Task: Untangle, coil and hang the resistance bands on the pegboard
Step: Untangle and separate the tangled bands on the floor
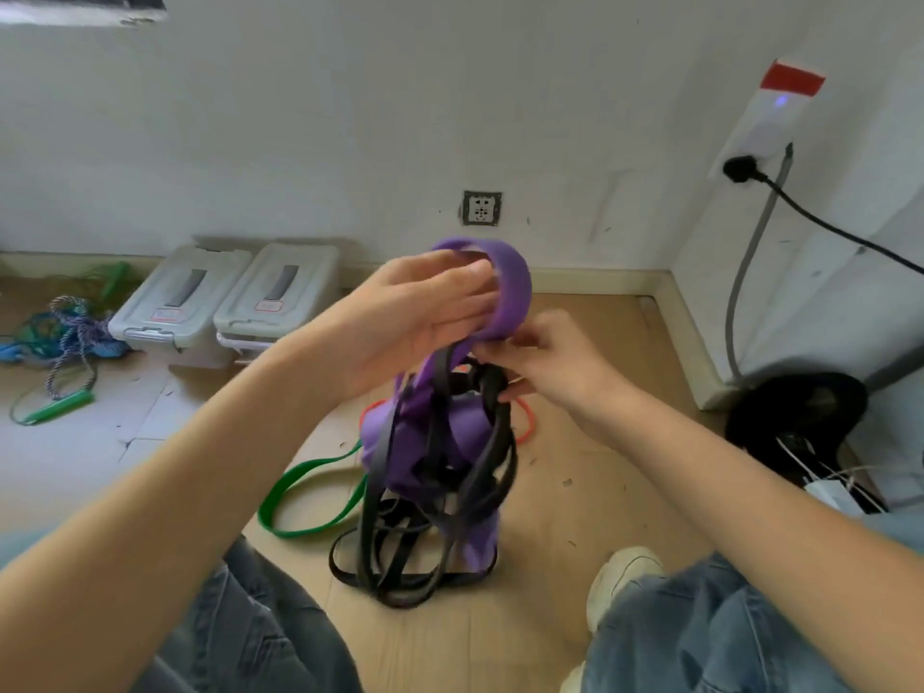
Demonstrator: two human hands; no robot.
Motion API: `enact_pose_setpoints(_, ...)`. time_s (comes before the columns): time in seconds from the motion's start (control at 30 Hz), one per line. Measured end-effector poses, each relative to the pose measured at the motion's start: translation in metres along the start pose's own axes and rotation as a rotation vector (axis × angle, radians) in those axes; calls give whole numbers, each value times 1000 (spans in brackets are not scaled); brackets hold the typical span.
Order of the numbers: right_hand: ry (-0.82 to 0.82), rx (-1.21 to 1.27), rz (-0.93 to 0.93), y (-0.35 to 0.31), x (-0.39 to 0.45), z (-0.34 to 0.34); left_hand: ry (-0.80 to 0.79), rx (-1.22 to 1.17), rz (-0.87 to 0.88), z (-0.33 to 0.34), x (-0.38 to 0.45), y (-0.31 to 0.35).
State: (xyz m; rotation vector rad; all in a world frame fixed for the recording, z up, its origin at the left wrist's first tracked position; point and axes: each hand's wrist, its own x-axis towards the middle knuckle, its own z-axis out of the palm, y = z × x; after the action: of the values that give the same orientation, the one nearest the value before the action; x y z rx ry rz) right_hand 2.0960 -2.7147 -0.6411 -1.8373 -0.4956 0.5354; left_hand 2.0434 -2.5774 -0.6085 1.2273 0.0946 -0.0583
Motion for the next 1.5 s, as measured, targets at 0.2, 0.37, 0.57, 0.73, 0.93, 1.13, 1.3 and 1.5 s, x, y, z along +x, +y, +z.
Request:
enact_pose_setpoints(0.2,55,-163,-108,-3,4,-9,404,518,159,-26,-2,-12)
enact_pose_setpoints(0.37,-25,491,-23,-13,8,-28,85,641,-177,-35,-5,-49)
enact_pose_setpoints(0.57,-99,1241,198,-12,3,-53,-163,878,-106,-29,0,-69)
enact_pose_setpoints(0.73,98,756,281,-5,13,-72,3,902,204,-22,-2,-54)
enact_pose_setpoints(0.93,-199,-247,283,11,-2,-51,432,252,83,-26,-4,-11)
enact_pose_setpoints(1.13,-470,-282,-59,7,-18,-16,413,-240,-129,-23,-3,-2)
enact_pose_setpoints(1.3,134,-365,-243,9,-4,-14,431,-213,-79,-34,1,11)
enact_pose_setpoints(1.5,274,-33,32,6,1,-34,-28,289,-513,-27,-14,-16)
